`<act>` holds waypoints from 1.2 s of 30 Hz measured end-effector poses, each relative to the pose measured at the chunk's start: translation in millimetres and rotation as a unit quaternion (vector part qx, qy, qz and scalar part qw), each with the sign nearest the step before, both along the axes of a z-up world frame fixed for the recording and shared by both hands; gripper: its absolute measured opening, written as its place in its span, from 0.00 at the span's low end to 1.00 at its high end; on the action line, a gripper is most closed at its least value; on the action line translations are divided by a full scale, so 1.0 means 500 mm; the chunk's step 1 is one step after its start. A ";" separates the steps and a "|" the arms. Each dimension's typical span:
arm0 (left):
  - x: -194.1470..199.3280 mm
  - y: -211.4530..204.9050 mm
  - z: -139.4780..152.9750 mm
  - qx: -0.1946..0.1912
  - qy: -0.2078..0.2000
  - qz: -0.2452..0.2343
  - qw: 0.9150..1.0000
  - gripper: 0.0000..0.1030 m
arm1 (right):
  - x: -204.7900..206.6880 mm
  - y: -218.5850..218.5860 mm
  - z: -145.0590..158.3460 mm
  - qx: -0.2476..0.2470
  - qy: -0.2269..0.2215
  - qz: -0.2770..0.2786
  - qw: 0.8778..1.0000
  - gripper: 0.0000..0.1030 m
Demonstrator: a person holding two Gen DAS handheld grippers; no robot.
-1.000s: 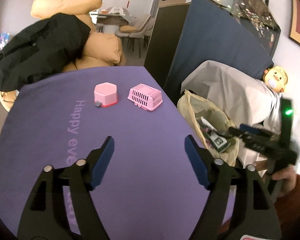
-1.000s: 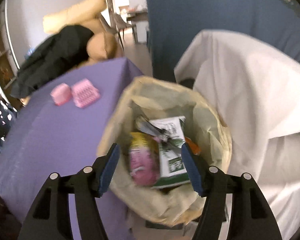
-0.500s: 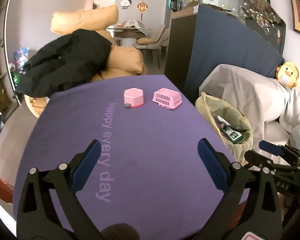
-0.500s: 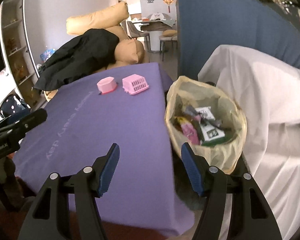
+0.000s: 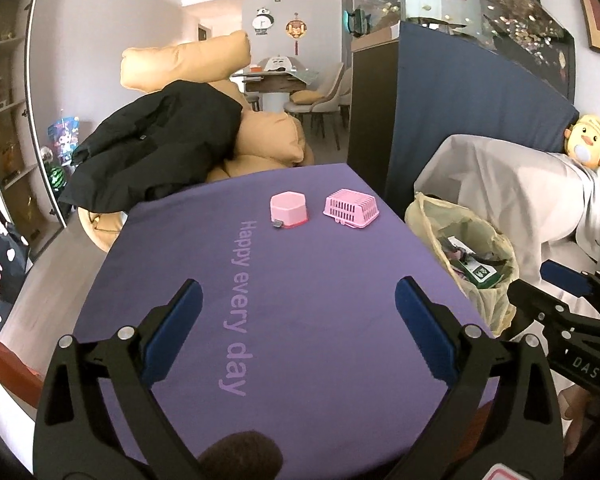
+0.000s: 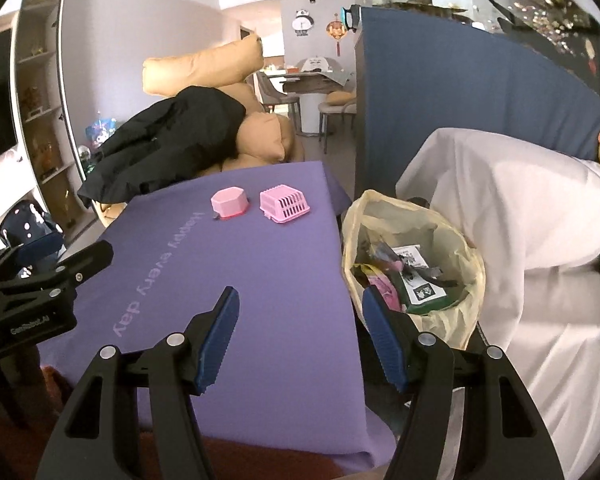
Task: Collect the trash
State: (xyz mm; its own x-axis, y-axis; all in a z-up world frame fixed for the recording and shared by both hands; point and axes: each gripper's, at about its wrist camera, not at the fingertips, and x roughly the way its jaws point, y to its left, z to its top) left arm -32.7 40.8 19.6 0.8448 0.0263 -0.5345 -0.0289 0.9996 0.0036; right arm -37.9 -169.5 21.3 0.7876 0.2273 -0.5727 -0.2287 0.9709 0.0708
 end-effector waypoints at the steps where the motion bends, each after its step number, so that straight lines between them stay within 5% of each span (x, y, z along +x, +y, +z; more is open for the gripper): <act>1: 0.000 -0.002 0.000 0.001 0.001 -0.001 1.000 0.90 | -0.001 -0.001 0.000 0.002 0.000 -0.001 1.000 0.59; 36: 0.002 -0.018 0.003 0.000 0.003 -0.005 1.000 0.90 | -0.003 -0.012 0.006 0.012 -0.001 -0.011 1.000 0.59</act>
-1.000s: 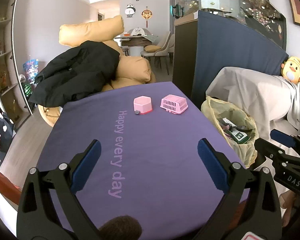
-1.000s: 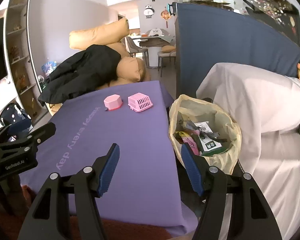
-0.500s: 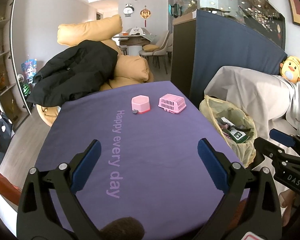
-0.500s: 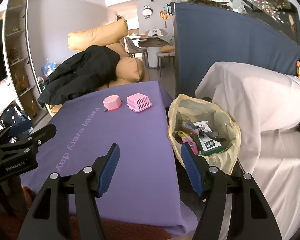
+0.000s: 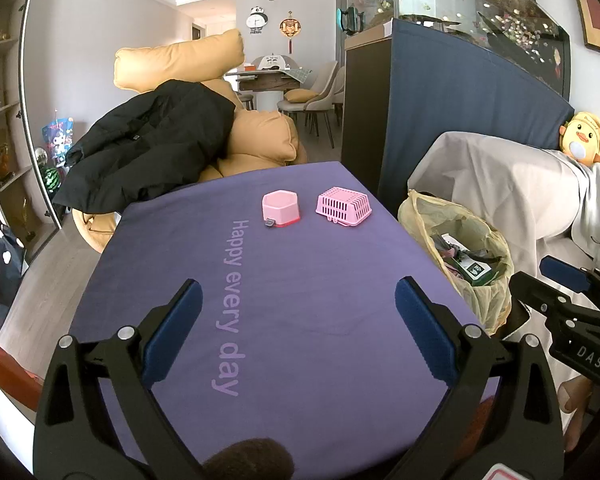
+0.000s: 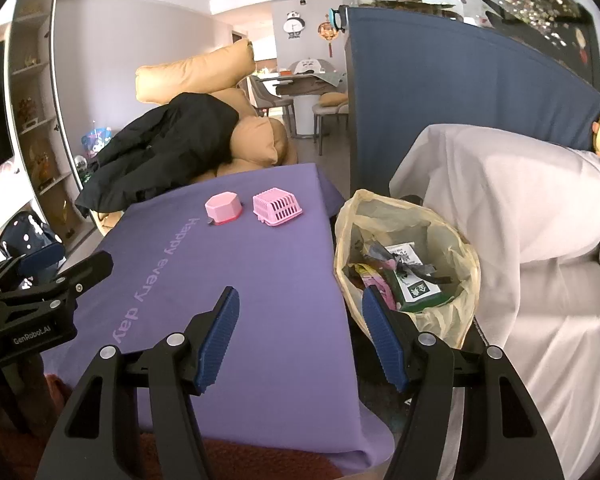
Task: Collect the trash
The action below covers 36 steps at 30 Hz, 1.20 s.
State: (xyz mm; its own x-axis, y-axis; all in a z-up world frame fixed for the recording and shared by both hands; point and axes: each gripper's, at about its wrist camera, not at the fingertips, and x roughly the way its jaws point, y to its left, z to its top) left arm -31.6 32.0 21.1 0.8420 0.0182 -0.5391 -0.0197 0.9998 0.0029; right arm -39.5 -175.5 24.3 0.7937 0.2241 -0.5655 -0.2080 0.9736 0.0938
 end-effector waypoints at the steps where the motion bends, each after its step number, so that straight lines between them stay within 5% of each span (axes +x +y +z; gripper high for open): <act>1: 0.000 0.000 0.000 0.000 0.000 0.000 1.000 0.90 | 0.000 -0.001 0.000 0.000 0.000 0.000 1.000 0.59; 36: -0.001 -0.004 -0.004 0.000 -0.002 -0.001 1.000 0.90 | 0.001 -0.003 -0.003 -0.001 0.000 0.000 1.000 0.59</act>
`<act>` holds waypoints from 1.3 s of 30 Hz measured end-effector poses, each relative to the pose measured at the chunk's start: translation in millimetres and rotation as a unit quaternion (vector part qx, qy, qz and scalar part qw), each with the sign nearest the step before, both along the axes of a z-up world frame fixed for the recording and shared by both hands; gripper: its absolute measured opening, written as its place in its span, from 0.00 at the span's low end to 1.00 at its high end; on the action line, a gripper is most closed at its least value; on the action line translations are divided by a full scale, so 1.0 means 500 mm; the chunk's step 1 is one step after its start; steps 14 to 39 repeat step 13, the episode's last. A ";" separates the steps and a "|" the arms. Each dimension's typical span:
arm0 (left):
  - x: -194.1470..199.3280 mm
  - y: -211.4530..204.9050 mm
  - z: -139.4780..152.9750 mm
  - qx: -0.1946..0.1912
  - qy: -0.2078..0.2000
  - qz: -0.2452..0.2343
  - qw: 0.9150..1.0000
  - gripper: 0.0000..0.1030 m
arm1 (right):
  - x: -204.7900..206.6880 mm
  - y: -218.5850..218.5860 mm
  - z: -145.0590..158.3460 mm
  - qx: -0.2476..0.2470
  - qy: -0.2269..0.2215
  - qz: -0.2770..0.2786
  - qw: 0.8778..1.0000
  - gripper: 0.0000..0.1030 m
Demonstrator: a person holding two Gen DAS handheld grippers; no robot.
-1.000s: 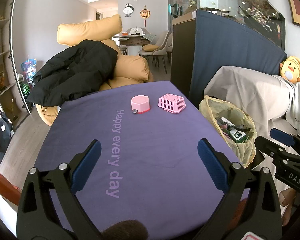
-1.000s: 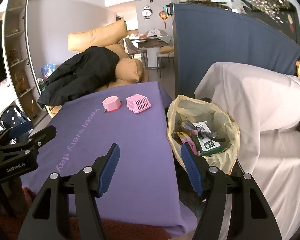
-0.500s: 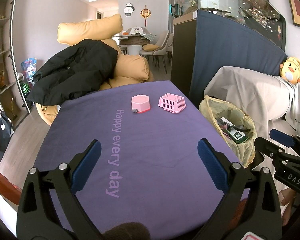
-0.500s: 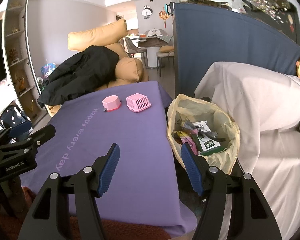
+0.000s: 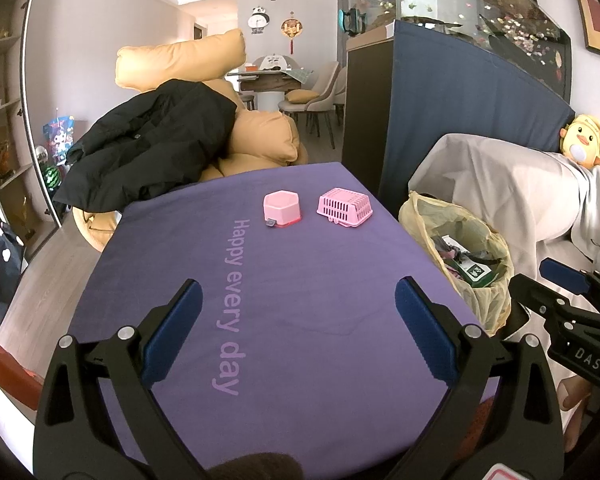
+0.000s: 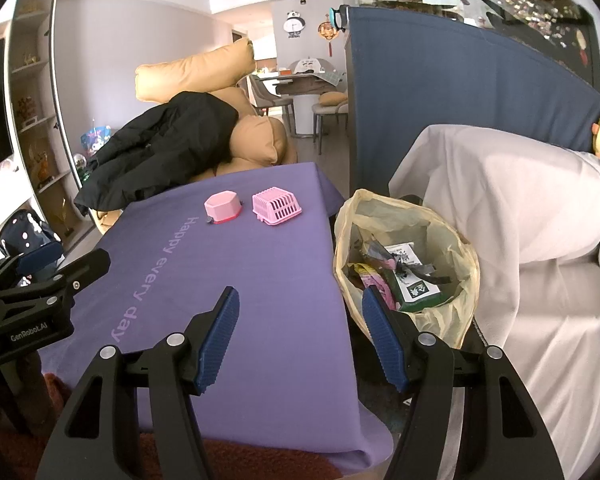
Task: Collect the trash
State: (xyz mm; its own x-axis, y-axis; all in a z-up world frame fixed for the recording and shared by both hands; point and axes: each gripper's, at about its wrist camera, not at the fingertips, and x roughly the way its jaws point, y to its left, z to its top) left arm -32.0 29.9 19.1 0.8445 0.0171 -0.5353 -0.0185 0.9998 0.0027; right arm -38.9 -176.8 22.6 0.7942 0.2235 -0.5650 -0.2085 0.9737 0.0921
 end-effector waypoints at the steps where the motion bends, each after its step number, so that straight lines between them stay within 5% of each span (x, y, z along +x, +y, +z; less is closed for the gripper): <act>1: 0.000 -0.003 0.000 0.001 -0.001 -0.001 1.000 0.90 | 0.000 0.000 0.000 -0.001 0.000 0.000 1.000 0.59; 8: 0.027 0.002 0.007 -0.005 0.006 -0.014 1.000 0.90 | 0.011 -0.014 -0.005 -0.010 0.003 0.000 1.000 0.59; 11: 0.095 -0.004 -0.011 -0.022 0.041 -0.102 0.994 0.90 | 0.041 -0.076 -0.009 -0.007 0.010 -0.024 1.000 0.59; 13: 0.153 -0.023 -0.045 -0.012 0.080 -0.198 0.977 0.90 | 0.083 -0.189 -0.018 0.001 0.018 -0.095 0.995 0.59; 39: 0.153 -0.023 -0.045 -0.012 0.080 -0.198 0.977 0.90 | 0.083 -0.189 -0.018 0.001 0.018 -0.095 0.995 0.59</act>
